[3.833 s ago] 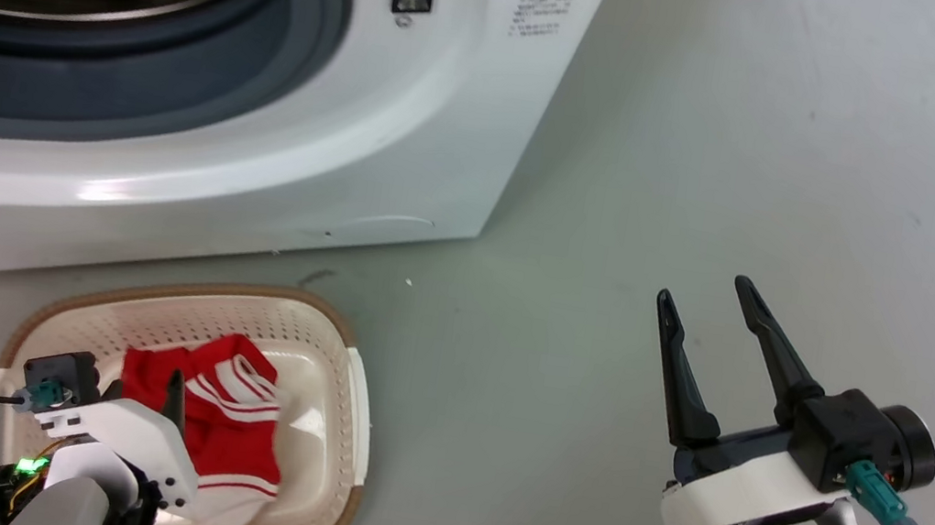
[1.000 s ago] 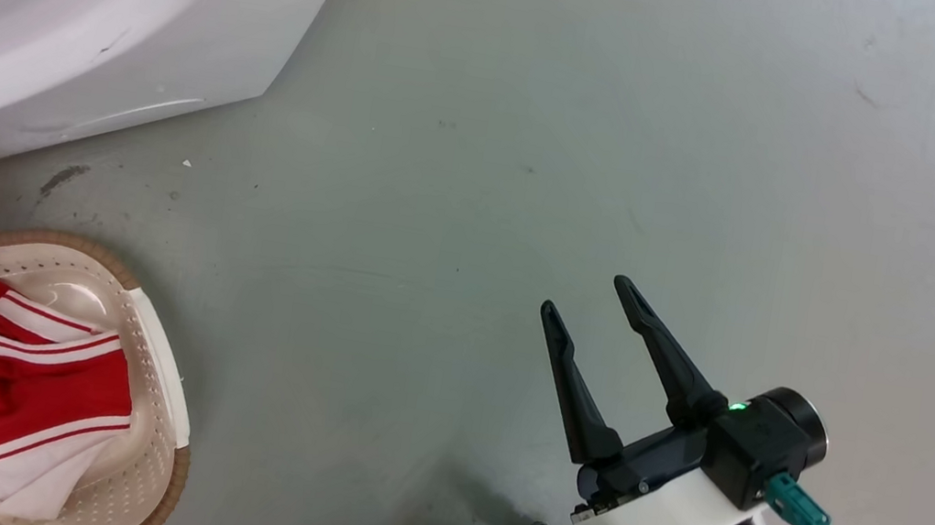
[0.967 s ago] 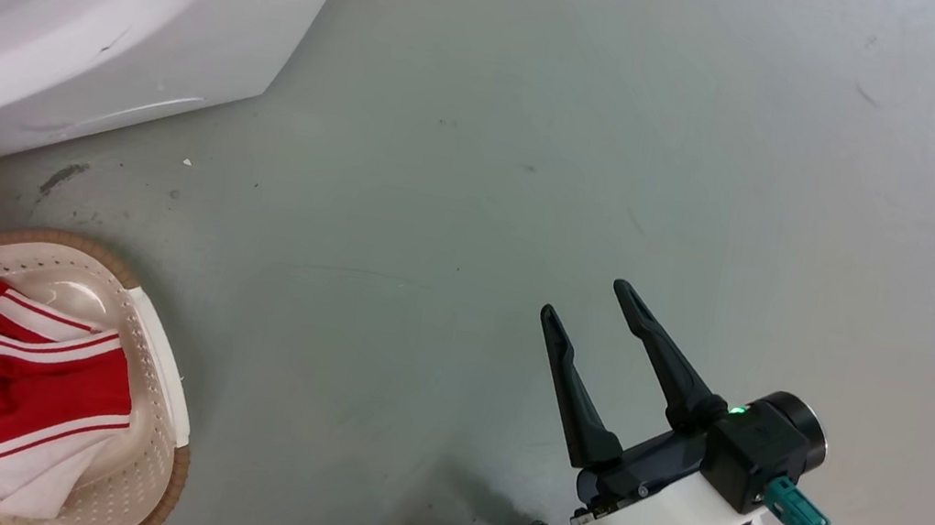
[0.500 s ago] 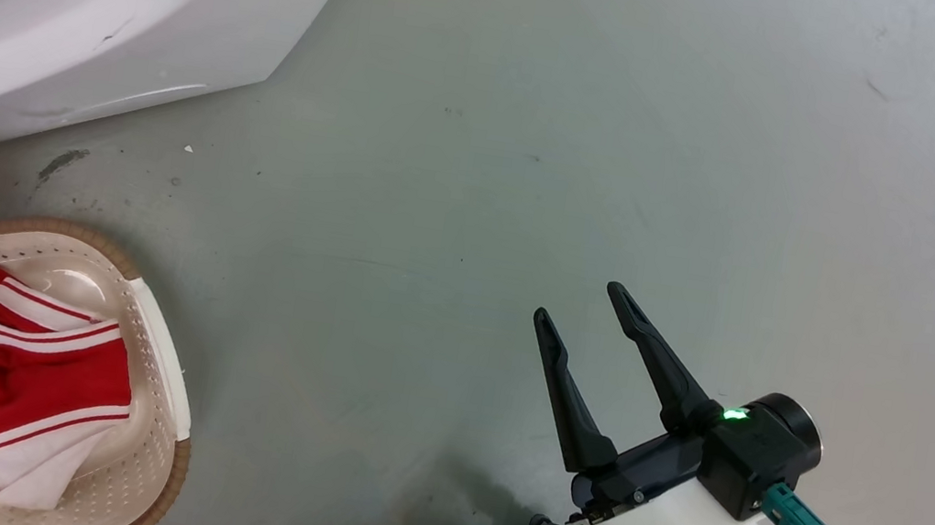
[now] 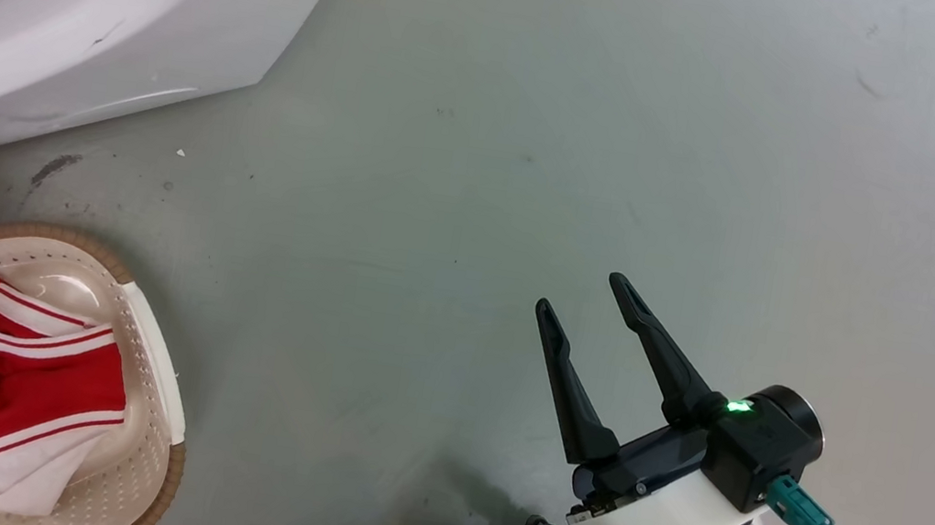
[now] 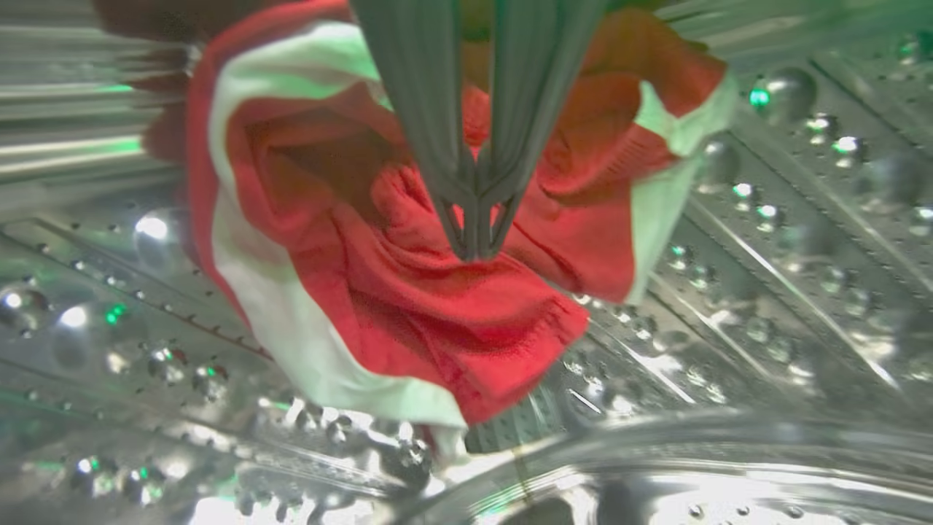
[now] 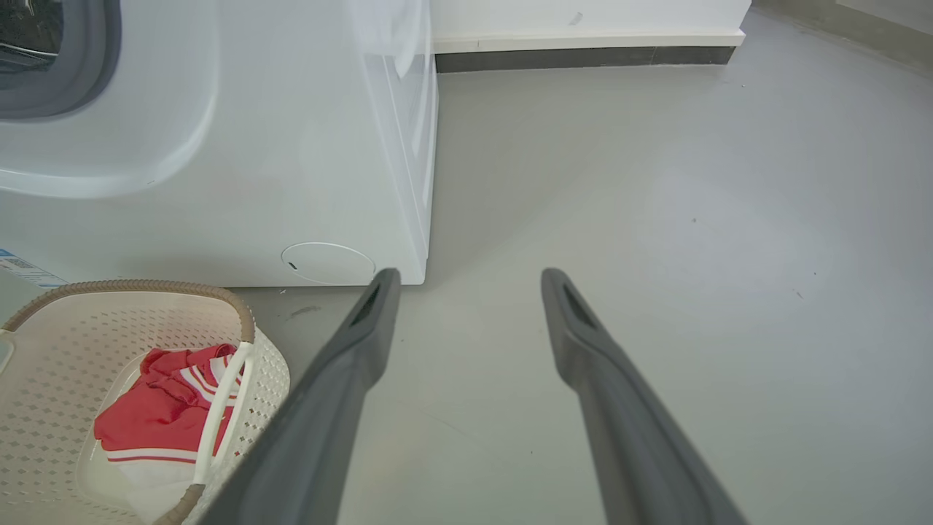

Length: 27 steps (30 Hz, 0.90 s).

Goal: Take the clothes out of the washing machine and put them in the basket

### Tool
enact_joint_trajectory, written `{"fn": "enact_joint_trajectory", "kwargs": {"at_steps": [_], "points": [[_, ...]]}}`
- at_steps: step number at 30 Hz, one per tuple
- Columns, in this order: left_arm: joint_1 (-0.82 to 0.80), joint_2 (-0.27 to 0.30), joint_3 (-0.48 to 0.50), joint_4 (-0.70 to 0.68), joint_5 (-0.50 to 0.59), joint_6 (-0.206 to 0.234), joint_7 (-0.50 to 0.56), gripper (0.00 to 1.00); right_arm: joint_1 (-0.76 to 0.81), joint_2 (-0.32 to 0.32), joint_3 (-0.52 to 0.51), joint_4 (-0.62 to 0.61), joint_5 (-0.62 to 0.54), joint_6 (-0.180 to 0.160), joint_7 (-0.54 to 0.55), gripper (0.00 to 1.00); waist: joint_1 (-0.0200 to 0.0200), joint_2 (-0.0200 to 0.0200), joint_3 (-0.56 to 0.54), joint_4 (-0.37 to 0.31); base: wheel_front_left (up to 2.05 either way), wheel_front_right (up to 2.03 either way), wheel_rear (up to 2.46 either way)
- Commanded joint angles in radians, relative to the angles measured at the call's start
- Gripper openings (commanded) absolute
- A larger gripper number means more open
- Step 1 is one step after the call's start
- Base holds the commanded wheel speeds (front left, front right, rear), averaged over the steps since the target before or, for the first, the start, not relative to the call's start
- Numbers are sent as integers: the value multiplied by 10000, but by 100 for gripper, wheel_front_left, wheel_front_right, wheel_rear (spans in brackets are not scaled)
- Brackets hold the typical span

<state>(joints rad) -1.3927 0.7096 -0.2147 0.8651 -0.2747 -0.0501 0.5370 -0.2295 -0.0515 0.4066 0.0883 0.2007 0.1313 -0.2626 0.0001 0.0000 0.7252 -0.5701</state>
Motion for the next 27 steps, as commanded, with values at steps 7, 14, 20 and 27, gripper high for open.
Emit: {"fn": "enact_joint_trajectory", "kwargs": {"at_steps": [7,14,20,27], "points": [[67,-7,238,700,-222,8,-1987,0,-348,24,102,108,36,-10,-25,100,-1,0,-248,-63,0,0,0],[475,-353,423,1127,-469,62,-3666,0,-491,24,35,235,-21,-10,-23,100,-1,0,-718,154,0,0,0],[1074,-674,454,1335,-581,161,-5214,0,-479,24,-120,266,-124,-9,-23,100,-1,0,-1037,478,0,0,0],[1474,-827,454,1427,-755,97,-5827,0,-421,24,-280,320,-226,-10,-23,100,-1,0,-1163,749,0,0,0]]}}
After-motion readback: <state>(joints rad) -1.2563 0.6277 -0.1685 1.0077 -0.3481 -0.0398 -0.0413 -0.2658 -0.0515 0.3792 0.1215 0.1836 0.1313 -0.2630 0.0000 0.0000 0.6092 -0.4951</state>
